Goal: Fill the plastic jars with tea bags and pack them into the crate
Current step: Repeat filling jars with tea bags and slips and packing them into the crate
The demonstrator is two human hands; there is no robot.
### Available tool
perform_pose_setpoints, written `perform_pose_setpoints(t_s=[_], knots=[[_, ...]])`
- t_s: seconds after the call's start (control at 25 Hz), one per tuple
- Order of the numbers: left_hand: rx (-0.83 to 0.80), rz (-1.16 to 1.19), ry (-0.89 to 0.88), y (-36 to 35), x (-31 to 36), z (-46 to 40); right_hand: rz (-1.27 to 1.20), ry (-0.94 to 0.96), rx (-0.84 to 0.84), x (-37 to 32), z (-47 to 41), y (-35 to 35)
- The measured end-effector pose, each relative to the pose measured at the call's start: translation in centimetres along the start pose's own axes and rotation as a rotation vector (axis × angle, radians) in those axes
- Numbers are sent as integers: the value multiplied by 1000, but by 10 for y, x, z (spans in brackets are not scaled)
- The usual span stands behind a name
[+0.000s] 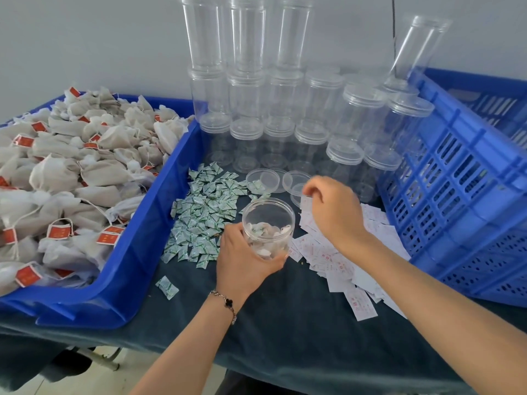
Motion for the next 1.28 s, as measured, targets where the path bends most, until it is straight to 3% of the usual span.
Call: perform_pose_setpoints(t_s=[0.04,0.12,0.16,0.28,0.52,0.76,0.92,1.08,1.16,1.28], knots=[[-2,9,-2,0,0,0,154,-99,-133,25,11,-7],[-3,15,-3,0,-1,0,433,-203,-564,64,38,-26],[-6,12,0,0,-1,0,501,-189,-635,77,49,-33],[-12,-1,1,0,-1,0,543,-119,-493,86,60,-42],[-23,-3,9,0,-3,0,699,-102,-409,75,55,-46],[-16,2,-10,0,-4,-1,505,-142,-202,65,45,-28],[-1,0,-15,-1,-3,0,305,-208,-177,54,40,-22],[4,-3,-5,-1,-3,0,118,-100,64,16,25,-2],[1,-6,4,0,-2,0,-17,-14,133,-8,15,9],[0,-11,5,0,0,0,4,178,166,-38,6,12]])
Point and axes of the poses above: each hand's wrist, its own z-axis away from the middle knuckle, its own y-axis out of the back of the hand, x = y × z, the point moved 1 cm from there along -z, towards the middle knuckle, and after that the axes turned 2 degrees about -x, right-handed, at the moved point
